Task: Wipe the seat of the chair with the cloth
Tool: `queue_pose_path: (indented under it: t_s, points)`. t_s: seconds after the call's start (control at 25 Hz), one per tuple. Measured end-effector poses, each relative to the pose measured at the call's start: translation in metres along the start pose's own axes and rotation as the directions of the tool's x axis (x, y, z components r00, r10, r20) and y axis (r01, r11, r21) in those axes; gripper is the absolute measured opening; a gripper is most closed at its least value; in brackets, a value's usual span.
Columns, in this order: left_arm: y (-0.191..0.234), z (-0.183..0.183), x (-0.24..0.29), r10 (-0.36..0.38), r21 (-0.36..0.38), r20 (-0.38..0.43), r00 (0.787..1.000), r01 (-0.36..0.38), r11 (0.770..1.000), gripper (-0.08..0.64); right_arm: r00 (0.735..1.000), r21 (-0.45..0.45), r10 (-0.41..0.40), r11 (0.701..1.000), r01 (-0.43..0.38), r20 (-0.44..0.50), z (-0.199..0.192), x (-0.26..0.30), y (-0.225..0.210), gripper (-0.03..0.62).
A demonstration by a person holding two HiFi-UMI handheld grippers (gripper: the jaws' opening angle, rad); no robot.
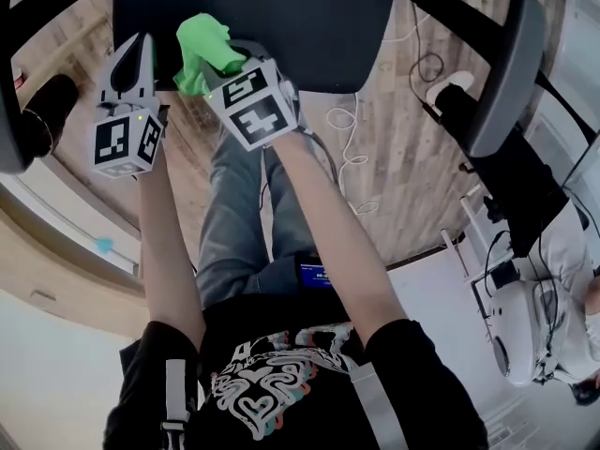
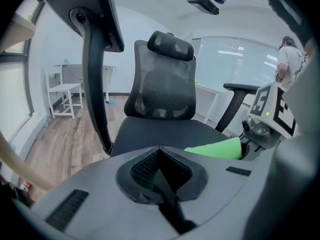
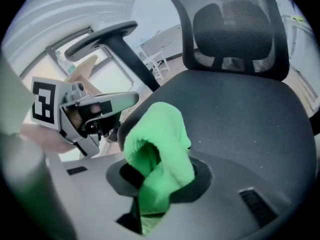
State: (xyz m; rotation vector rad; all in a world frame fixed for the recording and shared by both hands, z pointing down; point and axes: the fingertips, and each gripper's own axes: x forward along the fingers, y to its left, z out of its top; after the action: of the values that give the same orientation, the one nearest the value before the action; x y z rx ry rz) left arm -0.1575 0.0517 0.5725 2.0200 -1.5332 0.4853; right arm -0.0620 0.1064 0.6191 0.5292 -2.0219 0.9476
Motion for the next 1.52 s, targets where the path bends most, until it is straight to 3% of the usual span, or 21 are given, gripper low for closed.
queue_pose_path:
  t_s: [0.28, 0.64, 1.0, 1.52]
  points:
    - [-0.037, 0.033, 0.005, -0.097, 0.105, 0.013, 0.995, 0.095, 0.99, 0.0, 0.99, 0.031, -0.097, 0.995, 0.094, 0.106, 0.021, -0.06, -0.04, 0.1]
    - [-0.067, 0.089, -0.012, -0.186, 0.2, 0.029, 0.982, 0.176, 0.964, 0.0, 0.951, 0.037, -0.203, 0.979, 0.2, 0.232, 0.055, -0.15, -0.058, 0.1]
    - [-0.089, 0.167, -0.047, -0.167, 0.21, 0.101, 0.981, 0.143, 0.967, 0.0, 0.882, 0.074, -0.304, 0.952, 0.298, 0.36, 0.086, -0.253, -0.069, 0.1]
    - [-0.118, 0.25, -0.115, -0.135, 0.245, 0.175, 0.975, 0.09, 0.965, 0.0, 0.791, 0.079, -0.345, 0.931, 0.356, 0.506, 0.124, -0.37, -0.043, 0.1]
